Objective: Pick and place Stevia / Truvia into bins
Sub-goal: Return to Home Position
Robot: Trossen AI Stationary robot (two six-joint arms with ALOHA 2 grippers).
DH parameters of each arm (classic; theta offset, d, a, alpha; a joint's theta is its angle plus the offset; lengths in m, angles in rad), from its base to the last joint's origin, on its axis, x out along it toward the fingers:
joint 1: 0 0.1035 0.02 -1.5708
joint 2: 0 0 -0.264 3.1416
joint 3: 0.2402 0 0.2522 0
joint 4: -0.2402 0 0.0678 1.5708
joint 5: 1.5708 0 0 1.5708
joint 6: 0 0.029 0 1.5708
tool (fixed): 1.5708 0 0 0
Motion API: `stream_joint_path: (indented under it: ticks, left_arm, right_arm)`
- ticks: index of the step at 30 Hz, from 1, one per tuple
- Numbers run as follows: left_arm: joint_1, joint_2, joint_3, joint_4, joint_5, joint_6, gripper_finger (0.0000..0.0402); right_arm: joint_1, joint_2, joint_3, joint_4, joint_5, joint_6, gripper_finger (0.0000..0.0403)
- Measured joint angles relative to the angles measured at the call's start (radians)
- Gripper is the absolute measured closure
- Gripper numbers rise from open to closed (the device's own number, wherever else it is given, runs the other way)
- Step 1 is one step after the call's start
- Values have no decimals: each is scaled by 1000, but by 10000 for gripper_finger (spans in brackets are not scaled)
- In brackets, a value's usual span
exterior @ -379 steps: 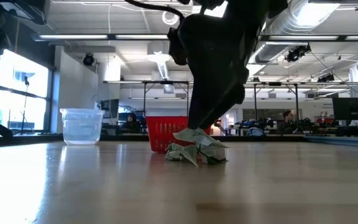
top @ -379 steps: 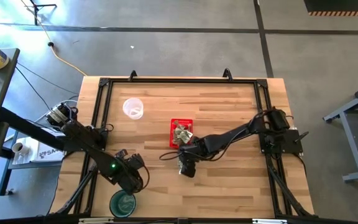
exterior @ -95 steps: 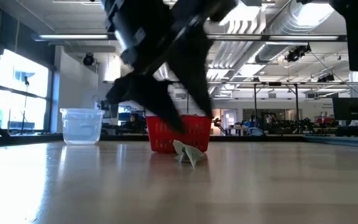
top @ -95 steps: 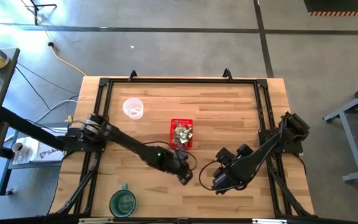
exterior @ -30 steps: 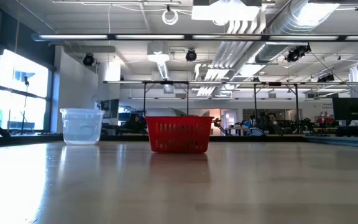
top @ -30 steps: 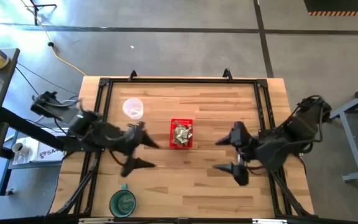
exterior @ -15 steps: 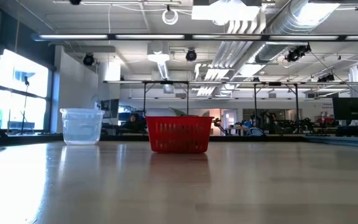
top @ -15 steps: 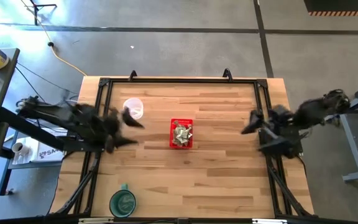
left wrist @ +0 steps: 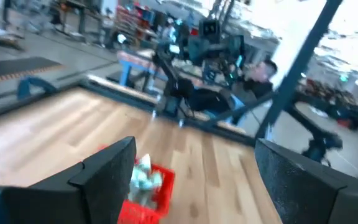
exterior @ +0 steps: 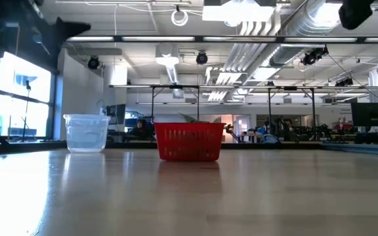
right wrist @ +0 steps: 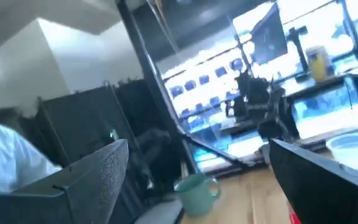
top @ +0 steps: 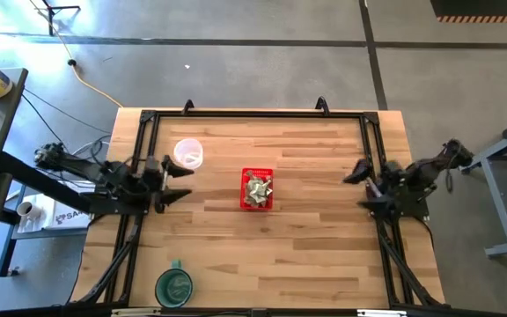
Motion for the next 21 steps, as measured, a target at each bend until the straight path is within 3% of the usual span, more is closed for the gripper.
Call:
stream_joint_path:
  ticks: [4,6,8,11,15,18,21]
  left_arm:
    - [99,-61,-182,144,174,-32,37]
    - [156,-100,-263,160,250,-64,36]
    - [206,-141,-259,49,315,-61,37]
    - [296,-194,-249,-69,368,13,39]
    - [447,-240,-237,-101,511,117,41]
    - [538,-230,-228,-122,520,120,41]
    - [594,-203,-228,-131,464,106,43]
  right_arm:
    - [-16,-130,-143,-64,-4,-33,23]
    - [-21,-189,-186,23,-3,-34,23]
    - [-34,-178,-238,55,-5,-16,23]
    - [-53,-163,-239,-84,-14,4,23]
    - [-98,-158,-238,-97,-46,-86,23]
    - [-134,-160,-238,-98,-67,-132,23]
    - [-154,-144,-238,-101,-74,-139,23]
